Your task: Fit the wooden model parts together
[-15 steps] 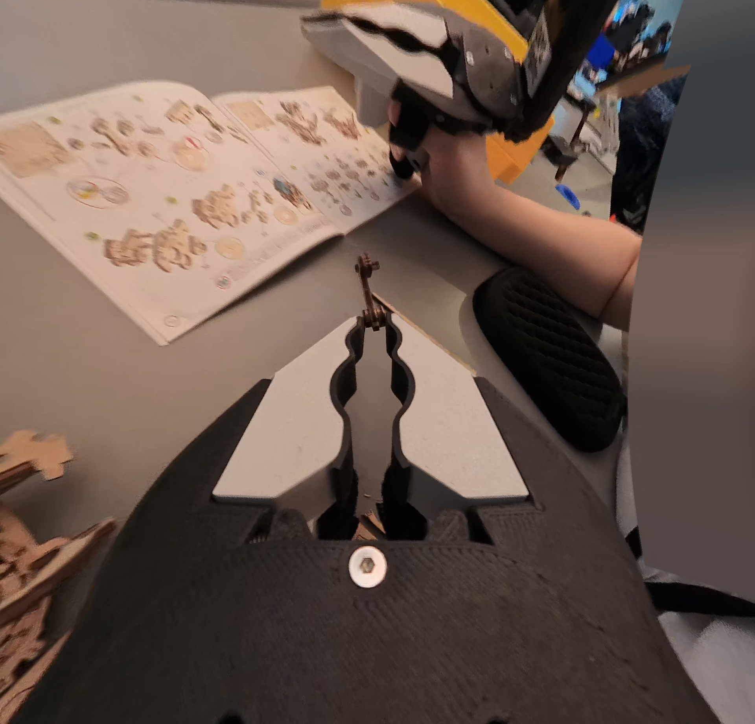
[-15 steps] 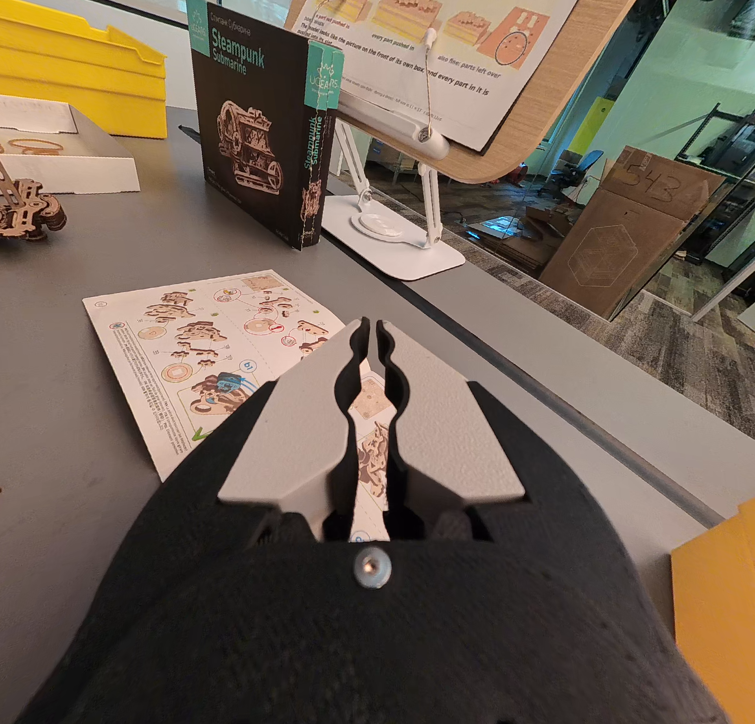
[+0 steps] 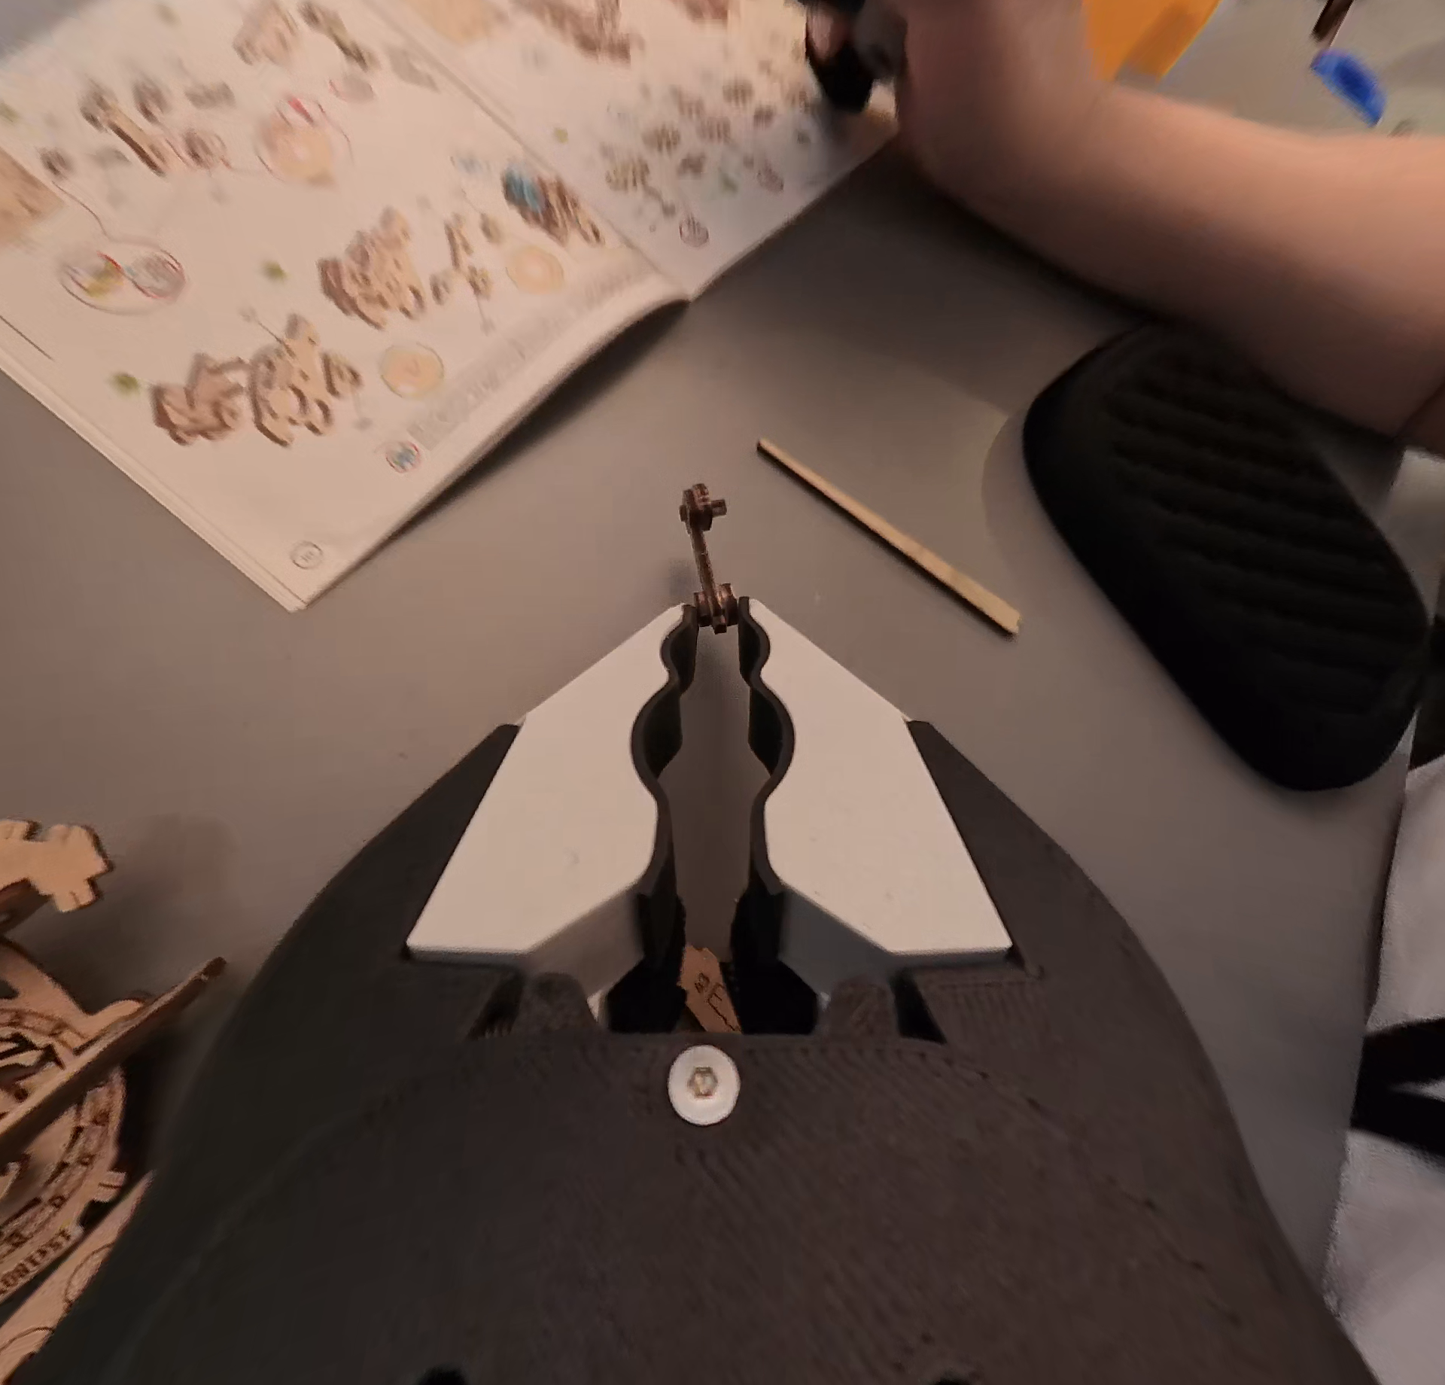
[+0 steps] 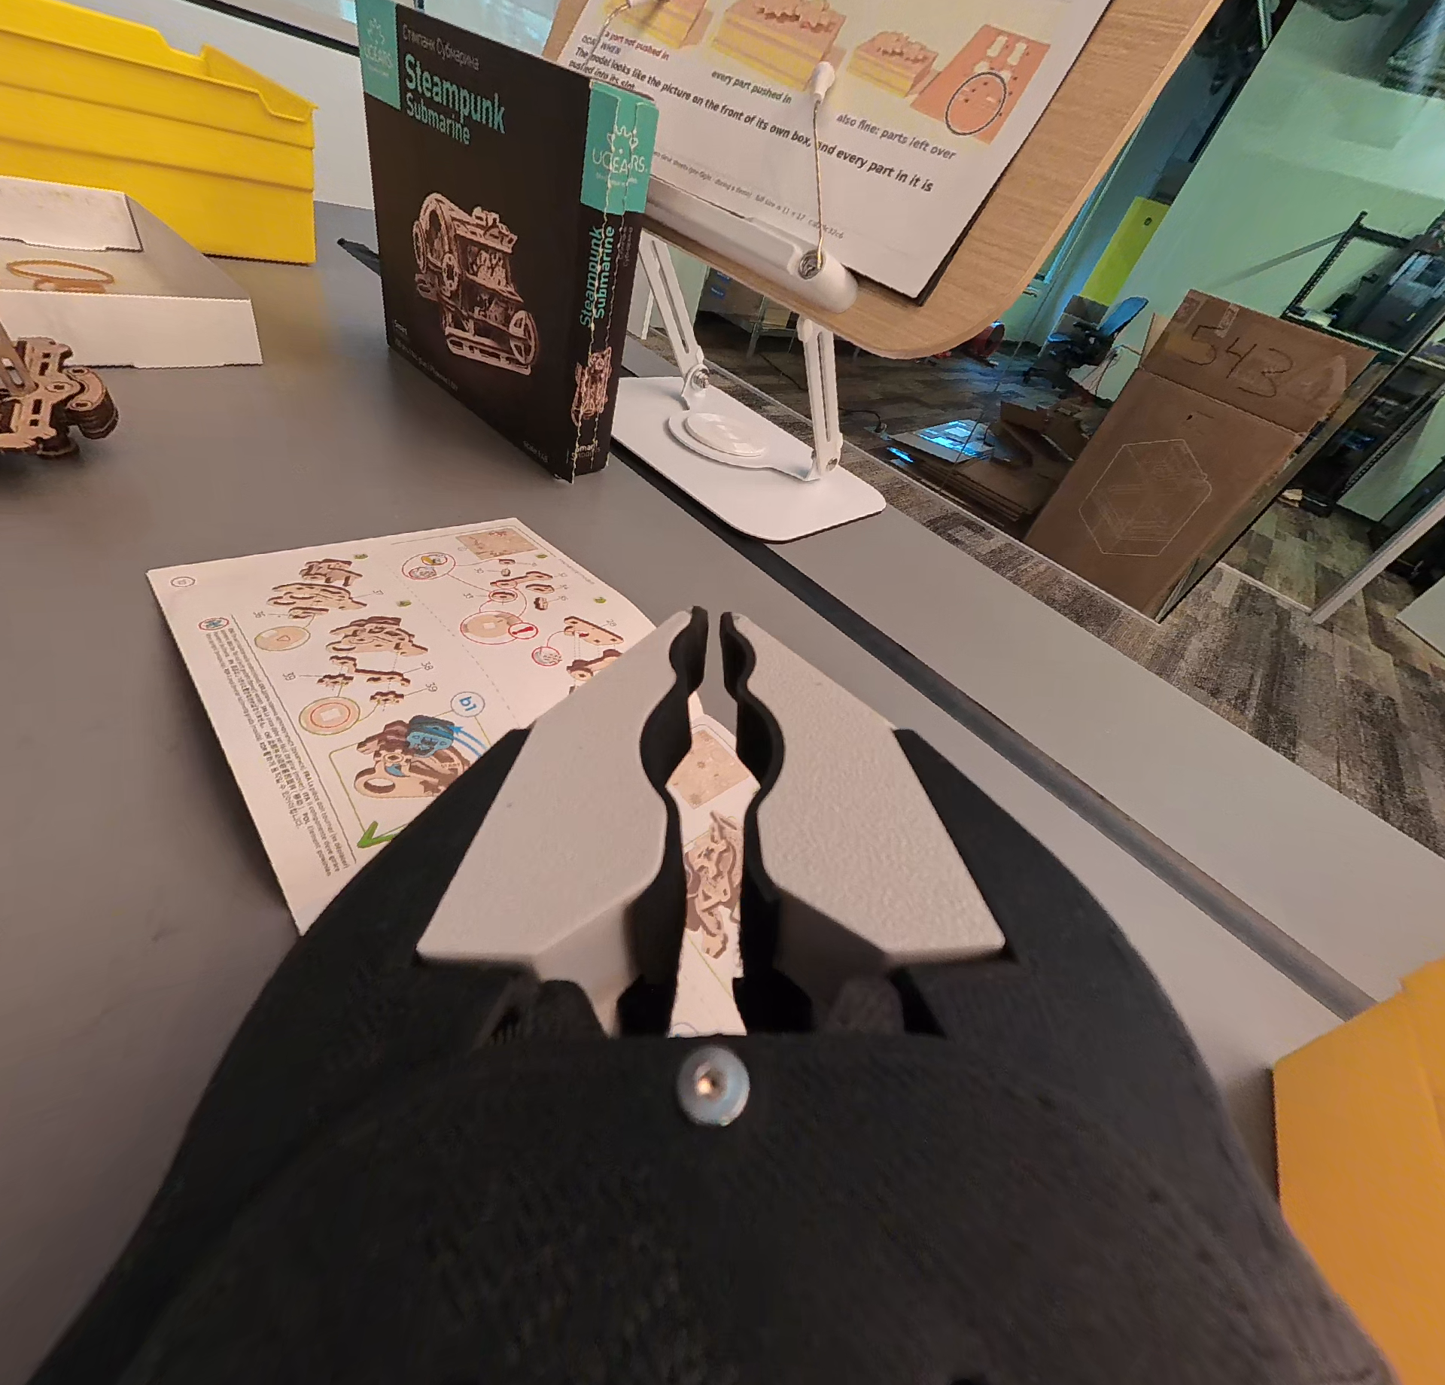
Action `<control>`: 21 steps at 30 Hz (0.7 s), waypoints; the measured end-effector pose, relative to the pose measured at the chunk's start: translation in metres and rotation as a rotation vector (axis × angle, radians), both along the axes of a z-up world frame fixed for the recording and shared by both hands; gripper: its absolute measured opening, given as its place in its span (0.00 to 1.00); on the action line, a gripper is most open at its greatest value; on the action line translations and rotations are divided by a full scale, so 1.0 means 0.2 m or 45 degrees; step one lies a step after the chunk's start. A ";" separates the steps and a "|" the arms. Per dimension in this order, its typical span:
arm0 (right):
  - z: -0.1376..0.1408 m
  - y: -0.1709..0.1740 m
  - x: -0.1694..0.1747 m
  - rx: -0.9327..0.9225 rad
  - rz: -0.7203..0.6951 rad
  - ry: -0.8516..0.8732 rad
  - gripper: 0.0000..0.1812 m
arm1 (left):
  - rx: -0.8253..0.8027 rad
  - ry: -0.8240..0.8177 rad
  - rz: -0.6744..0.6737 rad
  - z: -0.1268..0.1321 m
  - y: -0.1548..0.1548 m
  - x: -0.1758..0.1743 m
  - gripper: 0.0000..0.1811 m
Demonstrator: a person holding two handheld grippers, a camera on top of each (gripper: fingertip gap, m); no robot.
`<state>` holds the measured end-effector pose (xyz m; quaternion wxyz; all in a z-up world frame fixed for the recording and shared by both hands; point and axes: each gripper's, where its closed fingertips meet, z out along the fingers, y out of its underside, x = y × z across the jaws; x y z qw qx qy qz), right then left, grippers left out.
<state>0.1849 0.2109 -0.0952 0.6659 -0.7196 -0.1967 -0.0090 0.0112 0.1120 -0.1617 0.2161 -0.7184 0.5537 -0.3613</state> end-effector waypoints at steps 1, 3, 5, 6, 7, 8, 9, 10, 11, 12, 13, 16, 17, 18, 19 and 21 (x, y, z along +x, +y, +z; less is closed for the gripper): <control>0.00 0.00 0.00 0.000 -0.001 -0.001 0.00 | 0.002 0.021 -0.007 -0.01 -0.01 0.00 0.04; 0.00 0.00 0.00 -0.001 -0.001 -0.001 0.00 | 0.025 0.044 -0.003 -0.03 -0.01 0.00 0.04; 0.00 0.00 0.00 0.003 -0.002 -0.006 0.00 | 0.079 0.066 0.017 -0.03 0.00 -0.01 0.04; 0.00 0.00 0.00 0.004 -0.001 -0.009 0.00 | 0.109 0.079 0.030 -0.04 0.01 -0.02 0.04; 0.00 0.00 0.00 0.005 0.001 -0.013 0.00 | 0.131 0.092 0.043 -0.04 0.02 -0.03 0.04; 0.00 0.00 -0.01 0.006 0.003 -0.018 0.00 | 0.141 0.102 0.056 -0.04 0.02 -0.03 0.04; 0.00 0.00 -0.01 0.008 0.006 -0.025 0.00 | 0.141 0.107 0.070 -0.05 0.02 -0.04 0.04; 0.00 0.00 -0.01 0.008 0.009 -0.033 0.00 | 0.137 0.111 0.083 -0.06 0.02 -0.05 0.04; 0.00 0.00 -0.02 0.009 0.012 -0.039 0.00 | 0.133 0.117 0.093 -0.07 0.01 -0.06 0.04; 0.00 0.00 -0.02 0.009 0.016 -0.045 0.00 | 0.133 0.120 0.105 -0.07 0.01 -0.07 0.05; 0.00 0.00 -0.03 0.009 0.019 -0.051 0.00 | 0.140 0.114 0.118 -0.07 0.00 -0.07 0.05; 0.00 0.00 -0.03 0.009 0.022 -0.062 0.00 | 0.195 0.130 0.130 -0.08 0.00 -0.08 0.05; 0.00 0.00 -0.03 0.009 0.025 -0.060 0.00 | 0.209 0.133 0.133 -0.07 -0.01 -0.08 0.07; 0.00 0.00 -0.03 0.010 0.027 -0.059 0.00 | 0.218 0.132 0.139 -0.07 -0.01 -0.08 0.09; 0.00 -0.01 -0.03 0.010 0.025 -0.058 0.00 | 0.223 0.127 0.147 -0.07 -0.02 -0.09 0.10; 0.00 0.00 -0.02 0.009 0.025 -0.055 0.00 | 0.222 0.107 0.166 -0.06 -0.04 -0.10 0.11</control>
